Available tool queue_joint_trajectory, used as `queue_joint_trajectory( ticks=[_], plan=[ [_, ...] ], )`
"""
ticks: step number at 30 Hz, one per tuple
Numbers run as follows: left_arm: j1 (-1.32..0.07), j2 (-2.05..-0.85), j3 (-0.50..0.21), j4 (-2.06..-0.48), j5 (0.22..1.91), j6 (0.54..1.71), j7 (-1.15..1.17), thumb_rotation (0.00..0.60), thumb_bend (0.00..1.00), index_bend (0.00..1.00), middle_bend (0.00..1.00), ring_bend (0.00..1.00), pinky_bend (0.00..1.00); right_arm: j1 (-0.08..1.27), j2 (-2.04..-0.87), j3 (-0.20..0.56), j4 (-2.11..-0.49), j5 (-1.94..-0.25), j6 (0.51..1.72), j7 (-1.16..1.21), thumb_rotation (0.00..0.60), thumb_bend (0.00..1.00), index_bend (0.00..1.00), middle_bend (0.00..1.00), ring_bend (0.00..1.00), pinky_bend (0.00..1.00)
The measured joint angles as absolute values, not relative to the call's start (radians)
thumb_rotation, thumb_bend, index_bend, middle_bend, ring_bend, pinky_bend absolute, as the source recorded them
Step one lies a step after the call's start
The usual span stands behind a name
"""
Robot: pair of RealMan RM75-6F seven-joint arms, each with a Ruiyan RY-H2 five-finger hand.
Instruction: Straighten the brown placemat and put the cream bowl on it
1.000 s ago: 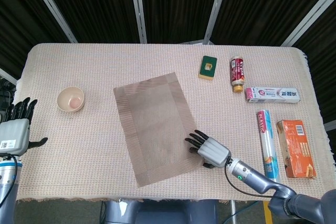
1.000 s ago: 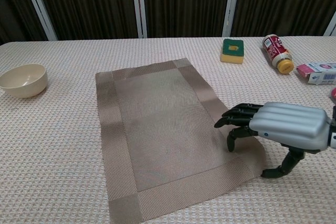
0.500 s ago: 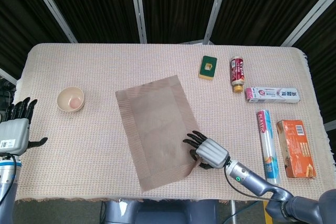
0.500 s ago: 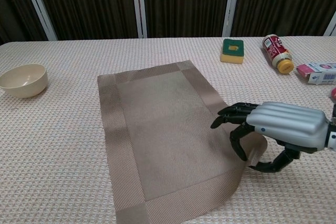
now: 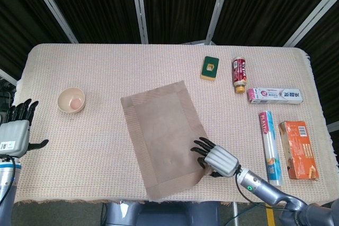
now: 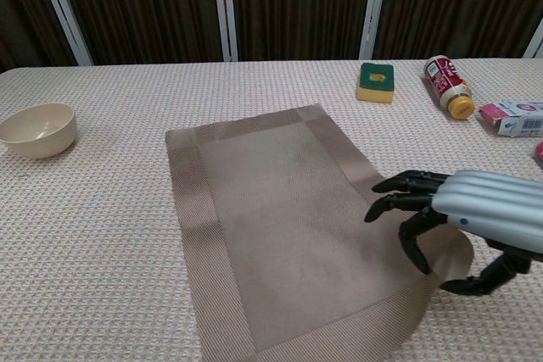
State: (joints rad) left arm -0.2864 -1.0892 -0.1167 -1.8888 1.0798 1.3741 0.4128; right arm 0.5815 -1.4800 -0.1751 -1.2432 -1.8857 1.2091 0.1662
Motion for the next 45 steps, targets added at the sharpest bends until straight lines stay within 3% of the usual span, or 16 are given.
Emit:
queue_joint_trajectory(
  ticks=[10, 18, 23, 24, 25, 27, 29, 37, 45],
  plan=[
    [-0.289, -1.095, -0.116, -1.879, 1.071, 1.362, 0.419, 0.600, 0.02, 0.00, 0.00, 0.00, 0.00, 0.587, -1.343, -0.211, -1.080, -1.992, 1.301, 0.018, 0.600, 0.36, 0.65, 0.22, 0.00, 0.00],
    [-0.294, -1.111, -0.122, -1.861, 1.045, 1.360, 0.442, 0.600, 0.02, 0.00, 0.00, 0.00, 0.00, 0.688, -1.383, -0.183, -0.803, -2.064, 1.312, -0.052, 0.600, 0.35, 0.65, 0.23, 0.00, 0.00],
    [-0.298, -1.118, -0.127, -1.849, 1.028, 1.357, 0.450, 0.600, 0.02, 0.00, 0.00, 0.00, 0.00, 0.762, -1.445, -0.174, -0.635, -2.090, 1.288, -0.063, 0.600, 0.29, 0.65, 0.20, 0.00, 0.00],
    [-0.299, -1.120, -0.128, -1.846, 1.026, 1.356, 0.451, 0.600, 0.02, 0.00, 0.00, 0.00, 0.00, 0.779, -1.462, -0.171, -0.601, -2.091, 1.276, -0.065, 0.600, 0.26, 0.62, 0.19, 0.00, 0.00],
    [-0.300, -1.121, -0.128, -1.843, 1.023, 1.354, 0.452, 0.600, 0.02, 0.00, 0.00, 0.00, 0.00, 0.790, -1.475, -0.169, -0.579, -2.091, 1.268, -0.065, 0.600, 0.20, 0.52, 0.16, 0.00, 0.00],
    [-0.302, -1.125, -0.129, -1.837, 1.018, 1.350, 0.456, 0.600, 0.02, 0.00, 0.00, 0.00, 0.00, 0.812, -1.502, -0.161, -0.537, -2.084, 1.256, -0.061, 0.600, 0.04, 0.14, 0.05, 0.00, 0.00],
    [-0.305, -1.128, -0.128, -1.833, 1.014, 1.343, 0.458, 0.600, 0.02, 0.00, 0.00, 0.00, 0.00, 0.819, -1.516, -0.150, -0.521, -2.067, 1.255, -0.056, 0.600, 0.00, 0.00, 0.00, 0.00, 0.00],
    [-0.312, -1.138, -0.121, -1.806, 1.060, 1.323, 0.420, 0.600, 0.02, 0.00, 0.00, 0.00, 0.00, 0.720, -1.523, -0.039, -0.601, -1.866, 1.292, -0.067, 0.600, 0.00, 0.00, 0.00, 0.00, 0.00],
    [-0.352, -1.164, -0.112, -1.710, 1.224, 1.255, 0.284, 0.600, 0.04, 0.00, 0.00, 0.00, 0.00, 0.554, -1.395, 0.025, -0.991, -1.688, 1.349, -0.048, 0.600, 0.00, 0.00, 0.00, 0.00, 0.00]
  ],
)
